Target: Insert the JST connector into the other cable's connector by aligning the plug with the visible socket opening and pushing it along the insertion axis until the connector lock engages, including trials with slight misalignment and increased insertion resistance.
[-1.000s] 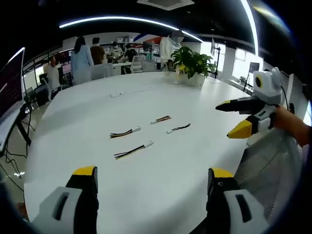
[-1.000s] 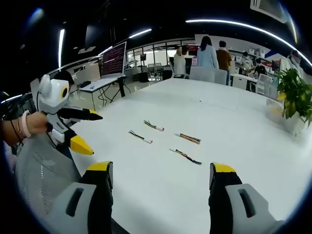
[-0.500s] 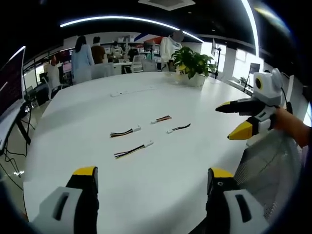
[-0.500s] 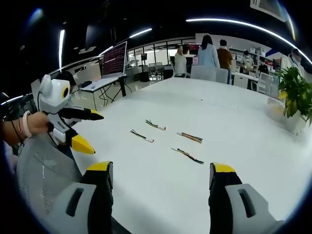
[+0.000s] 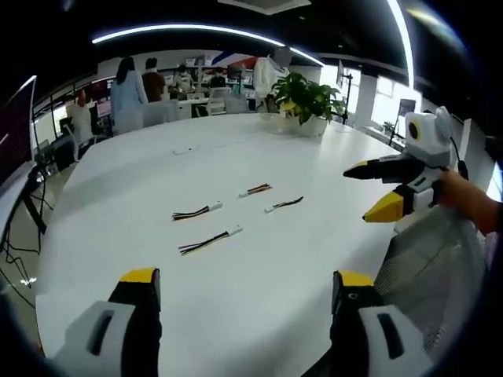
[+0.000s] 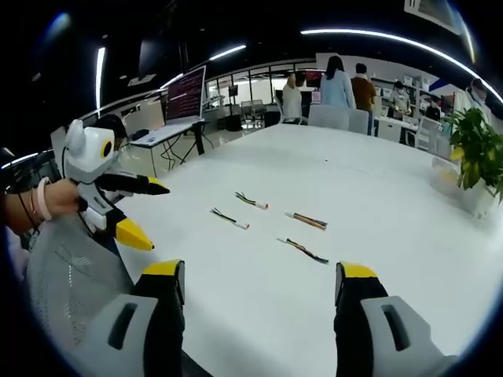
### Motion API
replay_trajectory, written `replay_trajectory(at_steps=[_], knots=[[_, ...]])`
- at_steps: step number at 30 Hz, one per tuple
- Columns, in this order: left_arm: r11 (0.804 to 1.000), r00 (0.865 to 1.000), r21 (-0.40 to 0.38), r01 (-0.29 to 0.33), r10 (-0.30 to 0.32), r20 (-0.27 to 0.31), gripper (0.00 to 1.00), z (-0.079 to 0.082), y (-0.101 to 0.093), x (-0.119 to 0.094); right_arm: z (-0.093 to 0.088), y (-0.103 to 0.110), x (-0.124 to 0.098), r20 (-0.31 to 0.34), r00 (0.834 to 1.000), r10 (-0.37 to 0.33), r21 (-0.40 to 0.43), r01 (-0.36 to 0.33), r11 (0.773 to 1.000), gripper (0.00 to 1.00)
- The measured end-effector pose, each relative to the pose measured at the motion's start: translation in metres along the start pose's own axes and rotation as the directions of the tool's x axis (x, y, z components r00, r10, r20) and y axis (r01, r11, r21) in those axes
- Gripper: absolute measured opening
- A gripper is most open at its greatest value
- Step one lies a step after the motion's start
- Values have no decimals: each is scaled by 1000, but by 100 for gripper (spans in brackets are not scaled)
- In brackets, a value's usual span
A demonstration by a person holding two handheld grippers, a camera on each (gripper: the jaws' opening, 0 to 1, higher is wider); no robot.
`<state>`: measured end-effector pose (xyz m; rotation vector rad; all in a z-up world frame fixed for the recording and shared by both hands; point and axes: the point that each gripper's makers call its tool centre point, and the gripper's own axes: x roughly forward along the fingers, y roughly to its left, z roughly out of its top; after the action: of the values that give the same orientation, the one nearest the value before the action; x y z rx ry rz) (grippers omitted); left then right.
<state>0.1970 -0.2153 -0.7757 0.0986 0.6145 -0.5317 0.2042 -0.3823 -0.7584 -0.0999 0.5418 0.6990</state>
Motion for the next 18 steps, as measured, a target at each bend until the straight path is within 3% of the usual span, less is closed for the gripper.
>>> replay_trajectory(at_steps=[4,18], knots=[[999,999,-41,8,-6,31,87,5,1,-2,2,-3,-1,8,1000,-14,-10,14,1000,76],[998,999,-61,2,0,47,88,7,4,-3,3,-4,-2,14,1000,-17,15,17,1000,75]])
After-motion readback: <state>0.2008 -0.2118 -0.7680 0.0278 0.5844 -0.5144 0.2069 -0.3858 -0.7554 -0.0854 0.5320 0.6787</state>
